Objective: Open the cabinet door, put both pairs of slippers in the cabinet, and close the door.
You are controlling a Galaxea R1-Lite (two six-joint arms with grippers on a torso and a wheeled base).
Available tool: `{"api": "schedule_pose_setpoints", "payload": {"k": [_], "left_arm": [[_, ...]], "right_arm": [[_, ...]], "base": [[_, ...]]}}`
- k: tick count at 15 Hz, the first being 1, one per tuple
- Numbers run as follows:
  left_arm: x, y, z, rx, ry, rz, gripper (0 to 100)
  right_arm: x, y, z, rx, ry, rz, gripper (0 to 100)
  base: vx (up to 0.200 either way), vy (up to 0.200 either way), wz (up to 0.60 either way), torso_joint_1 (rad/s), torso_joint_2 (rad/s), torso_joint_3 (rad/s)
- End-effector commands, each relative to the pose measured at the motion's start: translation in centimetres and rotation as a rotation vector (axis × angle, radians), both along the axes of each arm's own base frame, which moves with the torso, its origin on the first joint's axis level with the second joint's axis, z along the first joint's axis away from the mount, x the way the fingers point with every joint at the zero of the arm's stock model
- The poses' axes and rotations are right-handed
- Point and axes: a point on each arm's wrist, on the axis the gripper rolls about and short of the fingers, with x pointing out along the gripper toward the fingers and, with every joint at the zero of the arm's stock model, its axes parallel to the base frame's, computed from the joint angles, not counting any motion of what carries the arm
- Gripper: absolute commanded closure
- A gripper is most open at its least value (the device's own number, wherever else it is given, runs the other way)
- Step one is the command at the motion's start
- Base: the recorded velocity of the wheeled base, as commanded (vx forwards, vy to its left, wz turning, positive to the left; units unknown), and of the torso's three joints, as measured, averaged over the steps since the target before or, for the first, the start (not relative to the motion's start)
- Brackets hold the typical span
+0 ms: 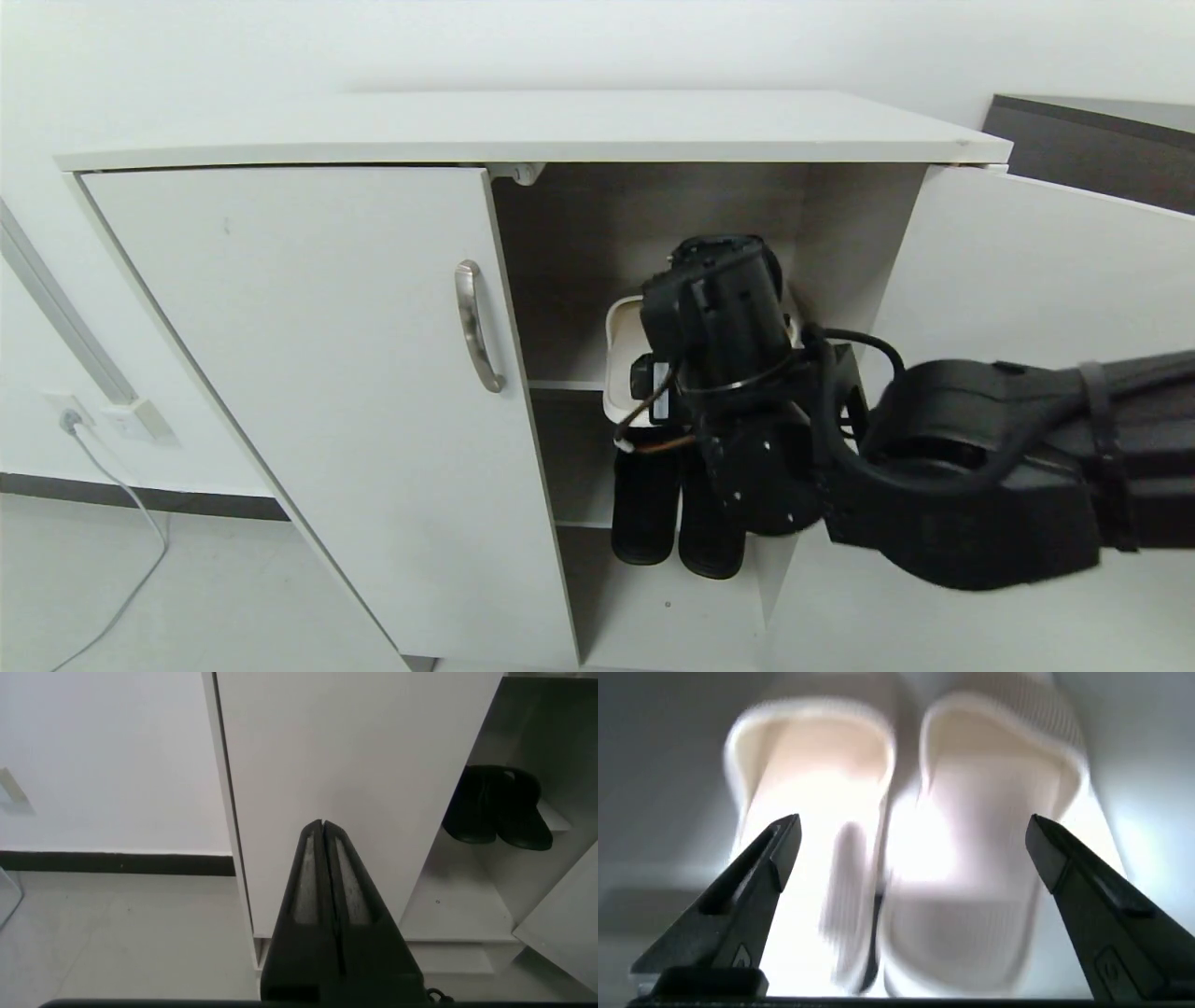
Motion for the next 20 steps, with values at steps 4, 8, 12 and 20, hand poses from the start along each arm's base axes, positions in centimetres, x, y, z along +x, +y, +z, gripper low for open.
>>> {"api": "schedule_pose_setpoints", "payload": {"k": [4, 8, 12, 20], "left_arm": [[0.0, 0.0, 0.0, 0.000, 0.000, 0.000, 100], [0.0, 0.0, 0.0, 0.000, 0.000, 0.002, 100], [0.0, 0.0, 0.0, 0.000, 0.000, 0.000, 100], [0.0, 0.0, 0.0, 0.000, 0.000, 0.002, 100]], "right_arm": [[-7.8, -3.4, 0.4, 0.074, -0.037, 0.208, 100], [-7.9, -3.8, -0.2, 0.052, -0.024, 0.247, 100], [-8.1, -3.6, -0.4, 0.044, -0.020, 0.253, 100], [-8.6, -3.4, -1.0, 0.023, -0.009, 0.274, 100]], "base": [[0.000, 0.000, 0.00, 0.000, 0.00, 0.000], [0.000, 0.000, 0.00, 0.000, 0.00, 0.000], [-0.100, 0.000, 0.00, 0.002, 0.00, 0.001], [-0.200, 0.000, 0.00, 0.003, 0.00, 0.003]]}}
